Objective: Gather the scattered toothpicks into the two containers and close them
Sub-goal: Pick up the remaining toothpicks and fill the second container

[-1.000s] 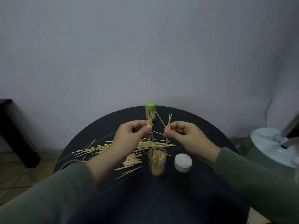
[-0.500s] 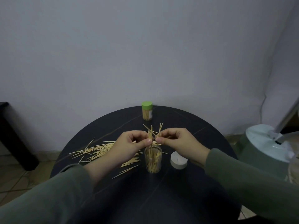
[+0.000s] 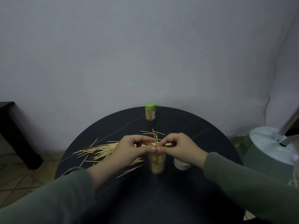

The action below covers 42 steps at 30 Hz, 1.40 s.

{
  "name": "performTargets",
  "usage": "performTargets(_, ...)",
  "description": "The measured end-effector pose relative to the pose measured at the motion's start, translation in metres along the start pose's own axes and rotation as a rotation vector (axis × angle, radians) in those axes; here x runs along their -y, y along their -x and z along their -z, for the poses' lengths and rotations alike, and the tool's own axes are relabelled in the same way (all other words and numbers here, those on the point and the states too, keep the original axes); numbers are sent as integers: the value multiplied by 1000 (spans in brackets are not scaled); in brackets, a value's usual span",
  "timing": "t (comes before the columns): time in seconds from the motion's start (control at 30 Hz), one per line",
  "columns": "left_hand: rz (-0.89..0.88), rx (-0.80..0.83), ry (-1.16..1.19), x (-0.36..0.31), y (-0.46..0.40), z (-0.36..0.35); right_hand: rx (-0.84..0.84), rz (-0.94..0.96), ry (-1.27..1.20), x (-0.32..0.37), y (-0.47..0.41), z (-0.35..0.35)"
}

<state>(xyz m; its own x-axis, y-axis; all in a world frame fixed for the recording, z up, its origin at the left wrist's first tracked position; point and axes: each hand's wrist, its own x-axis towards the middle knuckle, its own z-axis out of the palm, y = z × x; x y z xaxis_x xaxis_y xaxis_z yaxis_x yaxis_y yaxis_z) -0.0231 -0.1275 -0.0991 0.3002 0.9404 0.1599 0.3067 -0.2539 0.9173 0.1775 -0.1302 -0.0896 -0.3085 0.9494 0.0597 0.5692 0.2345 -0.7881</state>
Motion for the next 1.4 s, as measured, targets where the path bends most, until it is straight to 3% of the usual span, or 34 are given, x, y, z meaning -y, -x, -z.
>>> performTargets(0.27,-106,-5,-112,0,1,1,41,67,128,-6,-3,0)
performTargets(0.47,-174,-9,-389,4,-1,-1,140,20,304,-3,0,6)
performTargets(0.77,-690,150,-923,15,1,25,133,-19,314,-5,0,9)
performTargets(0.97,-668,180,-972,23,6,22,127,-12,324,-5,-1,10)
performTargets(1.13,-515,280,-897,18,9,13,129,-2,320,-6,0,10)
performTargets(1.3,-449,227,-895,9,9,8,143,15,313,-6,-1,8)
performTargets(1.4,-501,227,-942,9,7,11,147,11,316,-8,-3,6)
